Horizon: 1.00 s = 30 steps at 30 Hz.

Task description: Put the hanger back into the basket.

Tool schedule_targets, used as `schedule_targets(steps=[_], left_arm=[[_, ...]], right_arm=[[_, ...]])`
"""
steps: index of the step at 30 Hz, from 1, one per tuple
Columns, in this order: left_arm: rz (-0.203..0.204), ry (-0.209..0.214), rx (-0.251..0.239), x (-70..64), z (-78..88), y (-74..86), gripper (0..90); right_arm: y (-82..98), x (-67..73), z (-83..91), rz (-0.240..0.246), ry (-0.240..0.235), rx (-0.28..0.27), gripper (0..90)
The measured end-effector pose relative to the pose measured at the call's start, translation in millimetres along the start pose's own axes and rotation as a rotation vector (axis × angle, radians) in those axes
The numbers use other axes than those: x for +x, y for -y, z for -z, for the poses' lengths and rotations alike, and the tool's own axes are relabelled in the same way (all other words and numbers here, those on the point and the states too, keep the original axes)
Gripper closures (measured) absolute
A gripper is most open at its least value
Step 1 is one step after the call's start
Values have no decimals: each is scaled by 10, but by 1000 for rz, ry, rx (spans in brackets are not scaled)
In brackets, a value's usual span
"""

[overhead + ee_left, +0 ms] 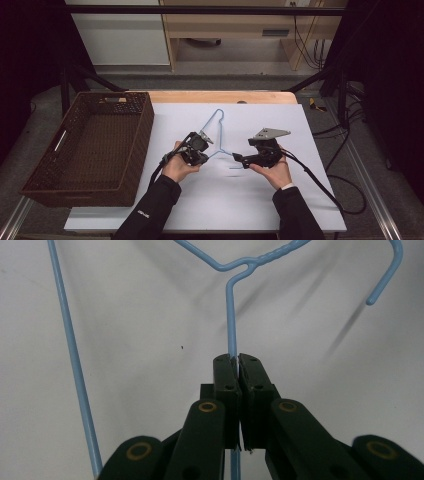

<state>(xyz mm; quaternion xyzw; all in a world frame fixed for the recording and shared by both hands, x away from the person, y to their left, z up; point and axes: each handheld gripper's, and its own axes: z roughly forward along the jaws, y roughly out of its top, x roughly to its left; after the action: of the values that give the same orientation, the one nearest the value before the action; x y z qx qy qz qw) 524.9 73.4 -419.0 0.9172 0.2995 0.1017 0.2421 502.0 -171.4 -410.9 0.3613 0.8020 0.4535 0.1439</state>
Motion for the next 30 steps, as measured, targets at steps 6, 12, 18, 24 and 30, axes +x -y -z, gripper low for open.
schedule_targets(steps=[6, 12, 18, 24, 30], left_arm=[[-1, -1, 4, -4, -5, 2, 876], [2, -1, 2, -12, -6, 7, 876], [4, 1, 3, -15, -15, 6, 875], [3, 1, 2, -24, -18, 4, 875], [3, 4, 3, -25, -20, 3, 875]], right_arm=[[-38, -12, -129, 10, 3, 21, 191], [-65, 2, -234, 11, -8, 29, 198], [-30, -8, -304, 31, -2, 57, 206], [8, -3, -381, 32, -13, 88, 251], [58, -8, -481, 37, -21, 124, 295]])
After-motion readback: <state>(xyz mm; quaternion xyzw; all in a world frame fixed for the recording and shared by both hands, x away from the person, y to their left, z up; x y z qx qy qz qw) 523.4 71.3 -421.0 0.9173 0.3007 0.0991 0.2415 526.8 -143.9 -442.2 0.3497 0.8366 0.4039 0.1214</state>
